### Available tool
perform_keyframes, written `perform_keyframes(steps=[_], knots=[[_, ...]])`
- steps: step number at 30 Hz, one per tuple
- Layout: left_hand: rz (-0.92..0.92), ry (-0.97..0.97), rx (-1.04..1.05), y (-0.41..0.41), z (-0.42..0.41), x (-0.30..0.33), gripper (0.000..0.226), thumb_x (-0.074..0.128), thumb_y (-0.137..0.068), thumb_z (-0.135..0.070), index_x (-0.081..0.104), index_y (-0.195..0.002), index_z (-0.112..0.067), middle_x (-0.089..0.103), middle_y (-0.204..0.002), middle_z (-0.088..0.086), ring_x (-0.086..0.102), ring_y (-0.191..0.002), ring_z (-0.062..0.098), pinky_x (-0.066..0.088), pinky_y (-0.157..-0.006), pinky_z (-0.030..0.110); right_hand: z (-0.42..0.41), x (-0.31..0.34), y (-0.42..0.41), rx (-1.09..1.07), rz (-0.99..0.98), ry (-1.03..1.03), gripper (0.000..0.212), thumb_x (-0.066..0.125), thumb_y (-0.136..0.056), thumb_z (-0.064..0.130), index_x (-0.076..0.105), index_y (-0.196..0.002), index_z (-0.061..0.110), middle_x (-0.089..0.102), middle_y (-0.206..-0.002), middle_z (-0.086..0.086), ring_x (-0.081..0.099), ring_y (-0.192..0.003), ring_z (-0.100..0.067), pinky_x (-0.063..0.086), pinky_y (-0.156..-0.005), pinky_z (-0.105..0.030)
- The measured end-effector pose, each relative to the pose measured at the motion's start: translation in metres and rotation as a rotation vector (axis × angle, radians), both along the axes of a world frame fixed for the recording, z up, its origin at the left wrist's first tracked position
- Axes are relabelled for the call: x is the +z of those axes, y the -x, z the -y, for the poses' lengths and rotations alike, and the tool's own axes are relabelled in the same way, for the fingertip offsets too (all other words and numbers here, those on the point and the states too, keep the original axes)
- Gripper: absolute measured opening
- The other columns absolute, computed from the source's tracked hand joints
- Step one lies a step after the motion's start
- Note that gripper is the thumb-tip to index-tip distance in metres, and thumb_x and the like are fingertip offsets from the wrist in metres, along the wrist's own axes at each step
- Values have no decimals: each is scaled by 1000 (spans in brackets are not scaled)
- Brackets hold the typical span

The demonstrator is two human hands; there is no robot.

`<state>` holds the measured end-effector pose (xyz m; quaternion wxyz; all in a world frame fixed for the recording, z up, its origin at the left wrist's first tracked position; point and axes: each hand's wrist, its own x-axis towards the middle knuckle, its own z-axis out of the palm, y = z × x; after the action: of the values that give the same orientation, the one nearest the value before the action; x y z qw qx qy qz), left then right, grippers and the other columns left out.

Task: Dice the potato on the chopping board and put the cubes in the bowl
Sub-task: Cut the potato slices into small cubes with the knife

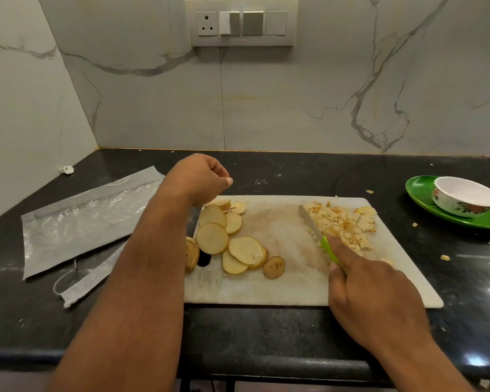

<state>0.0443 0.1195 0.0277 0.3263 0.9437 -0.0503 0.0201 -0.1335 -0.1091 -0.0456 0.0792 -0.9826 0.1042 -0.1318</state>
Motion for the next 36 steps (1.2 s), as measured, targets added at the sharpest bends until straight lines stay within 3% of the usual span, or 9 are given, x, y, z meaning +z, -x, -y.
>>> perform_keyframes(steps=[7, 14, 18, 22, 24, 27, 32, 34, 36], knots=[[-239, -179, 26, 1, 2, -4, 47, 75, -89, -51, 72, -122, -18, 69, -122, 3, 62, -111, 23, 54, -95, 40, 1, 2, 0, 10, -23, -38, 56, 24, -102, 43, 13, -157, 45, 66, -109, 6, 52, -83, -16, 47, -77, -35], [-98, -56, 106, 3, -3, 0, 62, 75, -85, -61, 67, -131, -21, 69, -125, 4, 63, -113, 23, 55, -99, 48, 1, 5, -1, 14, -47, -51, 55, 25, -102, 43, 16, -157, 42, 64, -103, 3, 49, -79, -16, 45, -72, -35], [-61, 78, 77, 12, -2, 3, 53, 74, -87, -58, 71, -125, -21, 71, -117, 1, 65, -105, 19, 57, -89, 41, -2, 6, -4, 73, -39, -55, 54, 28, -102, 41, 22, -156, 41, 66, -107, 2, 58, -90, -19, 48, -79, -37], [-119, 45, 48, 29, -24, -1, 43, 73, -89, -54, 73, -120, -24, 70, -113, -3, 64, -109, 19, 51, -85, 37, -1, 6, -5, 84, -48, -36, 53, 28, -102, 39, 25, -156, 39, 66, -111, 1, 55, -89, -19, 46, -77, -37], [-137, -9, 44, 40, -44, -1, 46, 74, -88, -54, 72, -124, -24, 70, -121, -1, 62, -116, 20, 50, -91, 38, -1, 6, -4, 84, -44, -39, 53, 28, -103, 38, 26, -156, 39, 66, -114, 0, 57, -92, -19, 46, -78, -37], [-213, -113, 29, 57, -70, 0, 71, 82, -78, -55, 62, -140, -26, 62, -142, 2, 56, -130, 23, 43, -108, 44, -1, 6, -3, 87, -43, -47, 53, 29, -102, 37, 29, -155, 39, 66, -119, -1, 59, -99, -22, 46, -80, -38], [-400, -242, -41, 73, -82, -5, 122, 89, -37, -68, 51, -149, -35, 53, -151, 1, 51, -135, 27, 41, -113, 45, 0, 3, -1, 86, 4, -60, 53, 32, -100, 35, 36, -153, 37, 67, -123, -2, 62, -103, -25, 47, -81, -39], [-408, -253, -41, 73, -77, -12, 119, 94, -36, -68, 55, -145, -37, 55, -149, -1, 52, -131, 26, 42, -112, 46, -1, 3, 1, 86, 14, -66, 53, 32, -100, 35, 37, -153, 37, 67, -123, -2, 61, -103, -25, 47, -82, -39], [-394, -220, -30, 70, -74, -19, 99, 98, -45, -60, 62, -134, -39, 59, -140, -1, 54, -125, 25, 45, -110, 47, -1, 3, 2, 89, 23, -74, 53, 32, -100, 35, 37, -152, 37, 67, -124, -3, 62, -104, -26, 47, -83, -40]])
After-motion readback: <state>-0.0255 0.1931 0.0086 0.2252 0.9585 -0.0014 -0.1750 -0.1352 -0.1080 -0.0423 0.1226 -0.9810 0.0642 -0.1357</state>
